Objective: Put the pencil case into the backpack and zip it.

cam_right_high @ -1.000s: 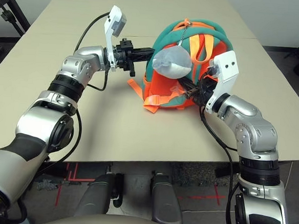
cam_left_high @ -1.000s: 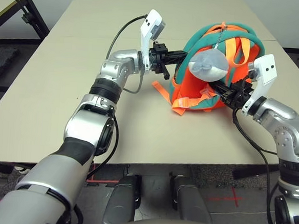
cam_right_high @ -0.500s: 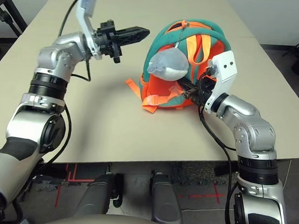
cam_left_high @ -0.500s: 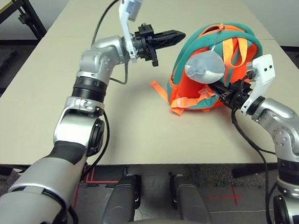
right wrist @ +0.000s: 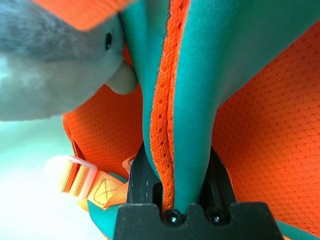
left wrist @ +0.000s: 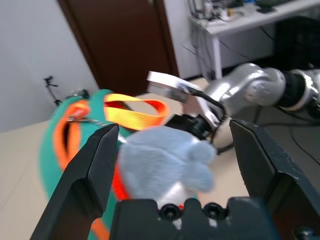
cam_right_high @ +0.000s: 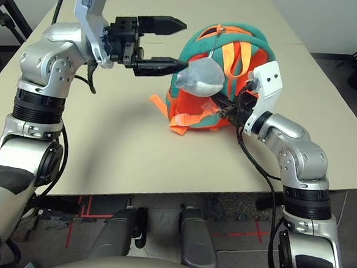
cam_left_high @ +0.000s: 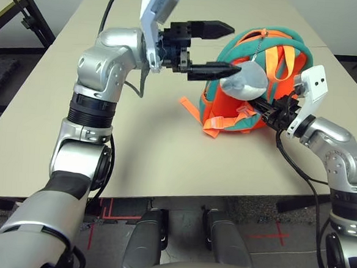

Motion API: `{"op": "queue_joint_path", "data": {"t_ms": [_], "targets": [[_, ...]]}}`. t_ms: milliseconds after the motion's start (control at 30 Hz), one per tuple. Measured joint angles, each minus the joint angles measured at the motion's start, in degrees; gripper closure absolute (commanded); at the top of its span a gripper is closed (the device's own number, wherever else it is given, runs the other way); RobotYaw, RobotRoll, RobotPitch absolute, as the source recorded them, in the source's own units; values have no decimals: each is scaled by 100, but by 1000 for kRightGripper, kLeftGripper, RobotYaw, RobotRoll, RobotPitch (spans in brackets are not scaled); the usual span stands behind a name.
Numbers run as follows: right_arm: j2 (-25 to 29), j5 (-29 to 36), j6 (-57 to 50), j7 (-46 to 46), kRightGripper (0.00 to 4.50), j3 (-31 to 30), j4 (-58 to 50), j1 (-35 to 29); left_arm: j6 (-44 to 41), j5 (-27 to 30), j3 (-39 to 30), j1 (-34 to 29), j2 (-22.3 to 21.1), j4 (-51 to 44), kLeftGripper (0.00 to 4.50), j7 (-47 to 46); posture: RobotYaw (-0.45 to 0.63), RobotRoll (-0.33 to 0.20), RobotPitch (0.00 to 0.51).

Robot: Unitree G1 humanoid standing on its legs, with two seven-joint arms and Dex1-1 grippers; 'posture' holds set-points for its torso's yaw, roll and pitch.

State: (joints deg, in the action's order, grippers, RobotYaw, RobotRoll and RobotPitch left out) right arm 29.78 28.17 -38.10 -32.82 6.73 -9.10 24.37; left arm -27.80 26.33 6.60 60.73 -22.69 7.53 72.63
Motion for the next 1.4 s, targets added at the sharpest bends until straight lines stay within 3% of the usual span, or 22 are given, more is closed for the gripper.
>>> {"op": "queue_joint_path", "data": {"t_ms": [300, 567, 867, 967, 1233, 1333, 1400], "targets": [[-7, -12, 0, -1, 4264, 0, 6, -1, 612, -638, 696, -79, -79, 158, 0, 204, -201, 0, 150], [-17, -16, -11, 1, 4264, 9, 11, -1, 2240, -1660, 961, 38, 514, 1666, 0, -302, -209, 0, 147], [-19, -16, -44, 5, 4264, 10, 3, -8, 2882, -1934, 950, 217, 916, 2282, 0, -591, -212, 0, 148], [-23, -16, -44, 8, 4264, 10, 3, -12, 2942, -1956, 919, 257, 909, 2293, 598, -601, -208, 0, 148], [-58, -20, -40, 10, 4264, 9, 5, -11, 2270, -1675, 598, 256, 481, 1695, 3501, -399, -202, 0, 147], [-60, -20, -26, 4, 4264, 5, 9, -11, 1855, -1498, 407, 251, 89, 1376, 4070, -273, -196, 0, 147], [-61, -21, -4, 2, 4264, -1, 23, -4, 1689, -1437, 331, 251, -114, 1299, 4123, -214, -188, 0, 147]]}}
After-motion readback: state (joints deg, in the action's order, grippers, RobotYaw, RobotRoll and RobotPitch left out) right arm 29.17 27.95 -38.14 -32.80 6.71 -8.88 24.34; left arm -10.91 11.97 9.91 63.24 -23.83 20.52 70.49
